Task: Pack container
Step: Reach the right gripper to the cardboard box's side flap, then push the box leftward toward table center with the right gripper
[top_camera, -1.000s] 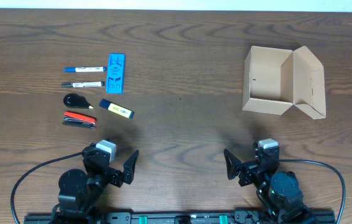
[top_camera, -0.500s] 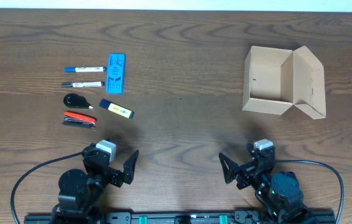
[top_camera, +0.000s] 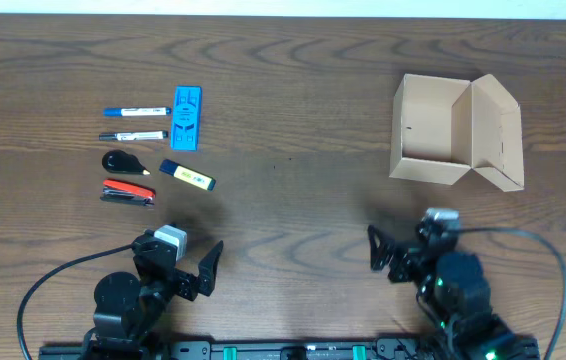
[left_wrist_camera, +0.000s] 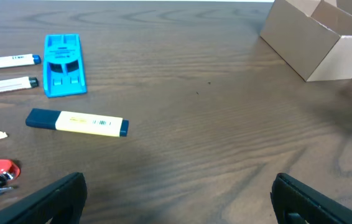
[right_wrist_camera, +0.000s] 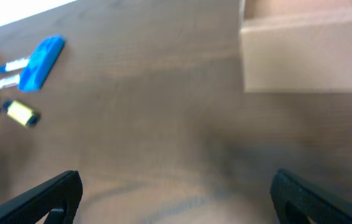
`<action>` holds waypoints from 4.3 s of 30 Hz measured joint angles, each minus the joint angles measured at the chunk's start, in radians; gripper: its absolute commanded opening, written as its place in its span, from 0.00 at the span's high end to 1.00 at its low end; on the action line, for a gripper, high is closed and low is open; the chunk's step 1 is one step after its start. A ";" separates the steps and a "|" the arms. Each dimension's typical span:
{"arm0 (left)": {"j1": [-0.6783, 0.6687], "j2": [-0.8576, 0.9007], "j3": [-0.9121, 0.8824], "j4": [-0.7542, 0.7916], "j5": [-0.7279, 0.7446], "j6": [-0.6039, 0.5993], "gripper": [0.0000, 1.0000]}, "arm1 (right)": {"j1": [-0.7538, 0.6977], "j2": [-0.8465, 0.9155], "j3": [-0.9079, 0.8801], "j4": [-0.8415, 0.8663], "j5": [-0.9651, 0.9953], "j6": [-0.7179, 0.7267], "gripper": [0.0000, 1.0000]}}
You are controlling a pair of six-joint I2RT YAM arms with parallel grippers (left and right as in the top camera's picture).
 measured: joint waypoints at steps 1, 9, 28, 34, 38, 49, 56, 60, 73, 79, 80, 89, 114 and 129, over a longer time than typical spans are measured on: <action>0.000 -0.001 0.000 -0.001 0.000 0.000 0.05 | -0.012 0.049 0.045 0.000 0.008 -0.001 0.01; 0.000 -0.001 0.000 -0.001 0.000 0.000 0.05 | -0.123 0.447 0.414 -0.057 0.026 0.090 0.01; 0.000 -0.001 0.000 -0.002 0.000 0.000 0.05 | -0.239 0.894 0.843 -0.452 0.039 0.511 0.01; 0.000 -0.001 0.000 -0.001 0.000 0.000 0.05 | -0.326 1.062 0.977 -0.495 -0.001 0.679 0.01; 0.000 -0.001 0.000 -0.001 0.000 0.000 0.05 | -0.369 1.177 0.978 -0.503 -0.042 0.747 0.01; 0.000 -0.001 0.000 -0.001 0.000 0.000 0.05 | -0.397 1.354 0.978 -0.485 -0.095 0.791 0.16; 0.000 -0.001 0.000 -0.001 0.000 0.000 0.05 | -0.397 1.415 0.978 -0.481 -0.092 0.791 0.62; 0.000 -0.001 0.000 -0.001 0.000 0.000 0.05 | -0.399 1.417 0.978 -0.474 -0.088 0.793 0.99; 0.000 -0.001 0.000 -0.001 0.000 0.000 0.05 | -0.362 1.417 1.070 -0.465 -0.081 0.459 0.99; 0.000 -0.001 0.000 -0.001 0.000 0.000 0.05 | -0.246 1.416 1.155 -0.450 -0.087 0.058 0.99; 0.000 -0.001 0.000 -0.001 0.000 0.000 0.05 | -0.226 1.416 1.155 -0.452 -0.094 -0.005 0.99; 0.000 -0.001 0.000 -0.001 0.000 0.000 0.05 | -0.081 1.424 1.155 -0.430 -0.127 -0.310 0.99; 0.000 -0.001 0.000 -0.001 0.000 0.000 0.05 | -0.027 1.556 1.156 -0.428 -0.078 -0.079 0.75; 0.000 -0.001 0.000 -0.001 0.000 0.000 0.05 | -0.027 1.535 1.281 -0.599 -0.084 -0.069 0.26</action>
